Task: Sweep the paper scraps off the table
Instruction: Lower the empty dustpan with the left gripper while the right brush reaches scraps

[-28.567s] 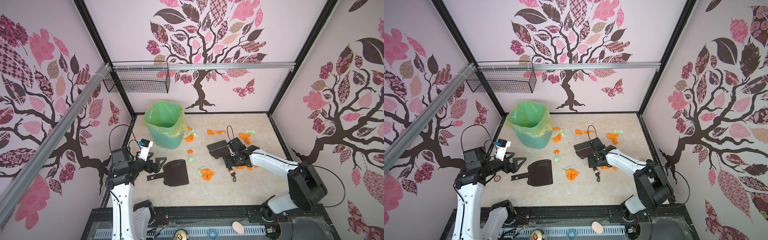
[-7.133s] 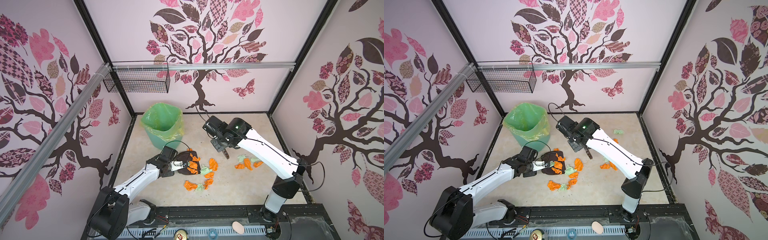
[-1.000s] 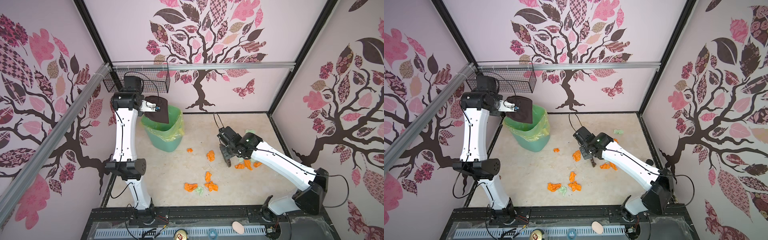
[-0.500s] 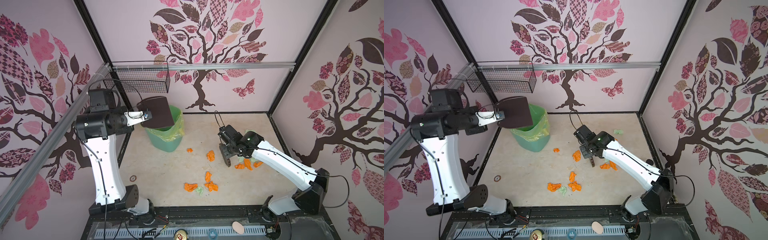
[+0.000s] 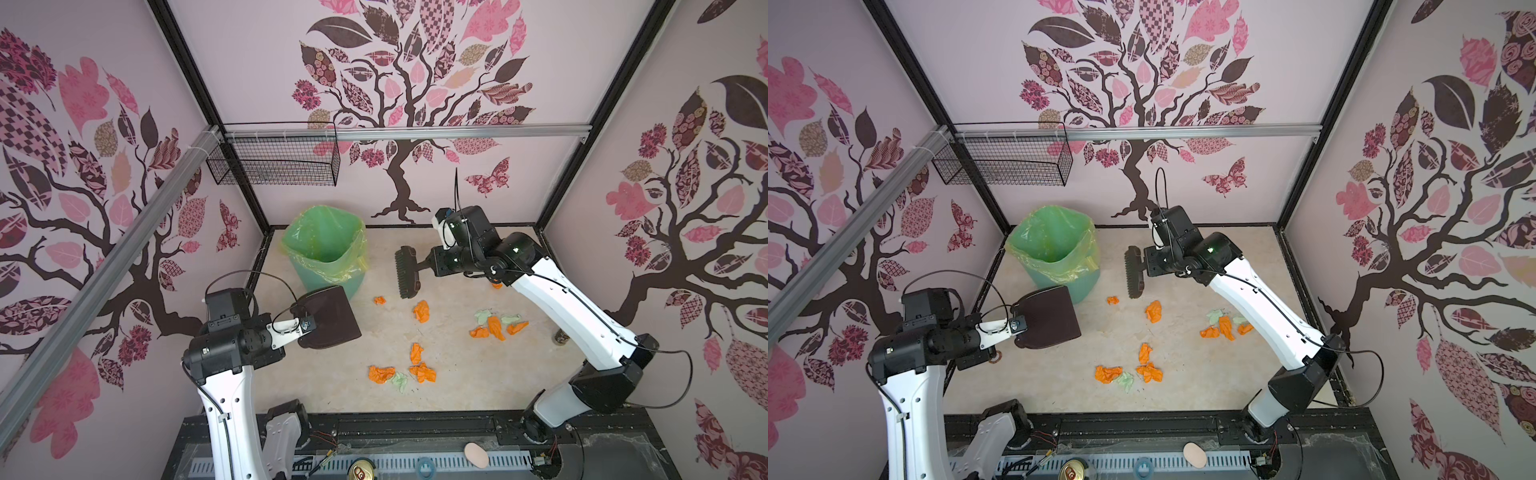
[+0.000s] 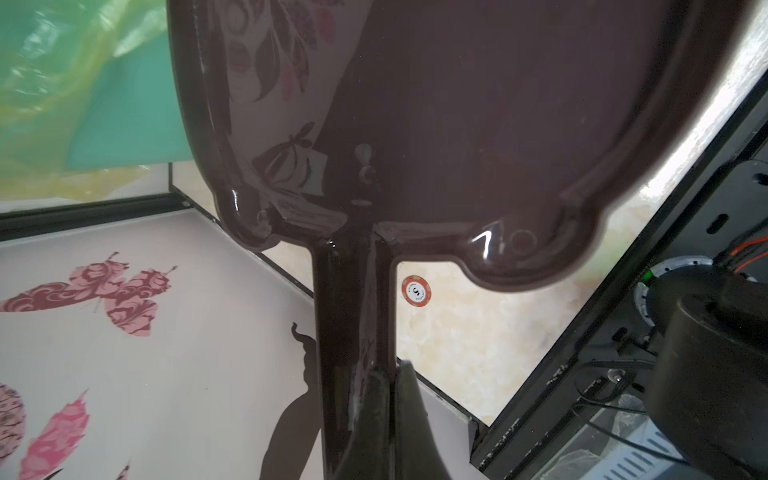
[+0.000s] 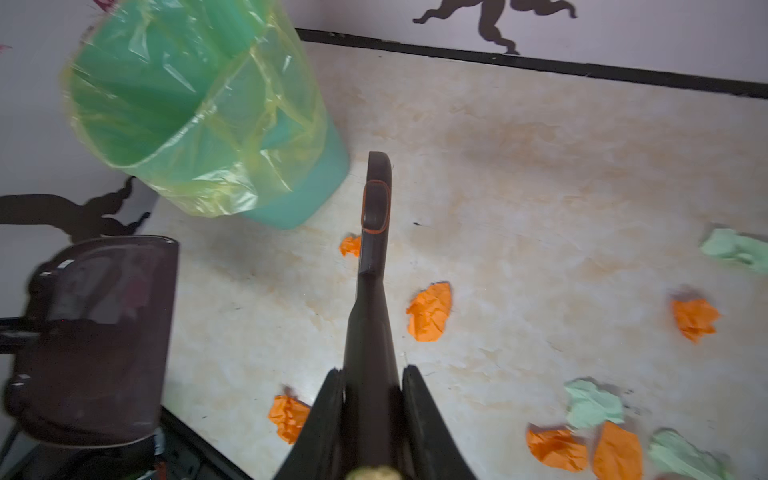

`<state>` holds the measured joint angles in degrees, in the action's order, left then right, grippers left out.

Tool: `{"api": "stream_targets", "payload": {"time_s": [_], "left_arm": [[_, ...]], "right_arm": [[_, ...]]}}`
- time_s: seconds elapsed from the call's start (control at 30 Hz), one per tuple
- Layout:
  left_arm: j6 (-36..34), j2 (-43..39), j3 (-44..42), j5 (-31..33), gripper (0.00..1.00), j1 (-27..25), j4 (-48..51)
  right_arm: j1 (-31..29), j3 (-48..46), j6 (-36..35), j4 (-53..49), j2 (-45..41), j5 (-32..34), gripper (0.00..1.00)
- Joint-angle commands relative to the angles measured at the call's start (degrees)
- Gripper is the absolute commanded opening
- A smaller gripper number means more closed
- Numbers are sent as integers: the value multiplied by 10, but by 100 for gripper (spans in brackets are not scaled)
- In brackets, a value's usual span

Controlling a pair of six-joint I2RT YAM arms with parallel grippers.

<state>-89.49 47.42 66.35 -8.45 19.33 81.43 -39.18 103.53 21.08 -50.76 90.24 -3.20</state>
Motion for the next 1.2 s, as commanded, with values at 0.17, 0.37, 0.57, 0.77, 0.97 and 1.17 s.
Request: {"api": "stream_targets", "payload": {"time_s": [0.17,0.37,0.57,0.77,0.97,1.17], "left_arm": [[-10,6,-27,-64,0,36,-63],[-2,29,-17,-77,0,41,-74],[-5,35,-14,-72,0,41,-76],[-6,35,-14,-63,0,41,-77],[-4,32,-29,-64,0,41,-87],[-7,35,-36,-63,0,42,-91]], "right_arm": [[1,-109,77,78,-12,-327,0],[-15,-229,90,129,-38,-401,0],[-46,-254,67,137,-11,-439,0],[-49,-213,-30,23,40,-377,0],[-46,-203,-87,-14,84,-349,0],[-32,-214,-121,-22,89,-294,0]]}}
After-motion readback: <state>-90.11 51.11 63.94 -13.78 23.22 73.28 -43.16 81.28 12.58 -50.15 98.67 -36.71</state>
